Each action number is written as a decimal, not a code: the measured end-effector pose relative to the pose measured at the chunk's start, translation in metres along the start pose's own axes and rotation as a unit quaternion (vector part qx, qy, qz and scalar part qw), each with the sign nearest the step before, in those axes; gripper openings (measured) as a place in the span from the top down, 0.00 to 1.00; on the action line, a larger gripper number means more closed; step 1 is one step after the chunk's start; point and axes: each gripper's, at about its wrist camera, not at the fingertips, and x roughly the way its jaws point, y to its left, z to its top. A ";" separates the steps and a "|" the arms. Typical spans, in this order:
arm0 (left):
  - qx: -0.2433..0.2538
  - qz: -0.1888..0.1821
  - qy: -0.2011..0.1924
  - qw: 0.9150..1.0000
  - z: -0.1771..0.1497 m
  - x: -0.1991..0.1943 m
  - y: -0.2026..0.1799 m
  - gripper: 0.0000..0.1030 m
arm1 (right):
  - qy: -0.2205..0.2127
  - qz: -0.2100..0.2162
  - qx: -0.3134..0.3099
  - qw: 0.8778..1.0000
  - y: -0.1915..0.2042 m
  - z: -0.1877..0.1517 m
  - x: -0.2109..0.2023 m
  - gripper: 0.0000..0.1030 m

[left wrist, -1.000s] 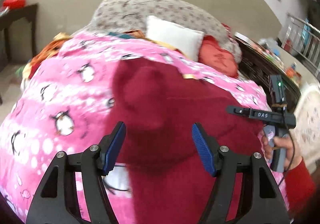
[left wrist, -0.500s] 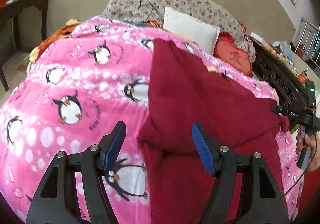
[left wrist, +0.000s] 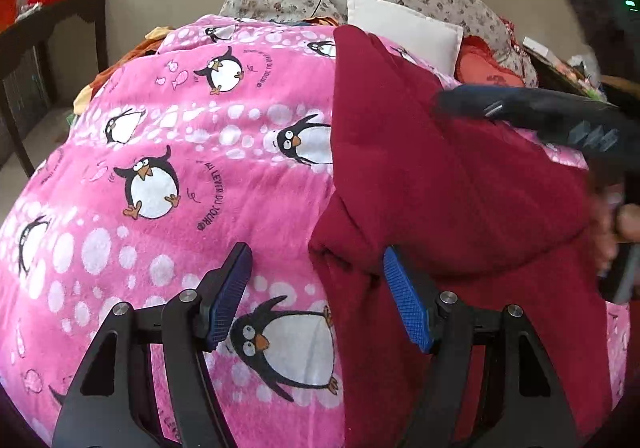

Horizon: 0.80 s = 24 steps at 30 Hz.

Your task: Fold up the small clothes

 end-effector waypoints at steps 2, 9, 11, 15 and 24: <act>-0.004 -0.006 -0.003 1.000 0.000 0.000 0.002 0.33 | 0.022 -0.023 -0.032 0.999 0.008 0.000 0.019 0.69; -0.023 -0.022 -0.014 0.999 0.003 -0.001 0.008 0.33 | -0.012 -0.024 0.001 1.000 -0.018 -0.003 -0.001 0.96; -0.033 -0.025 -0.018 0.999 0.004 0.000 0.011 0.33 | -0.029 -0.051 0.026 0.998 -0.029 -0.001 -0.008 0.98; -0.031 -0.021 -0.020 0.999 0.005 0.000 0.009 0.33 | -0.017 -0.086 0.071 0.994 -0.052 0.000 0.006 0.98; -0.036 -0.025 -0.023 0.999 0.004 -0.001 0.013 0.33 | -0.030 -0.009 -0.020 0.999 0.002 0.018 0.008 0.60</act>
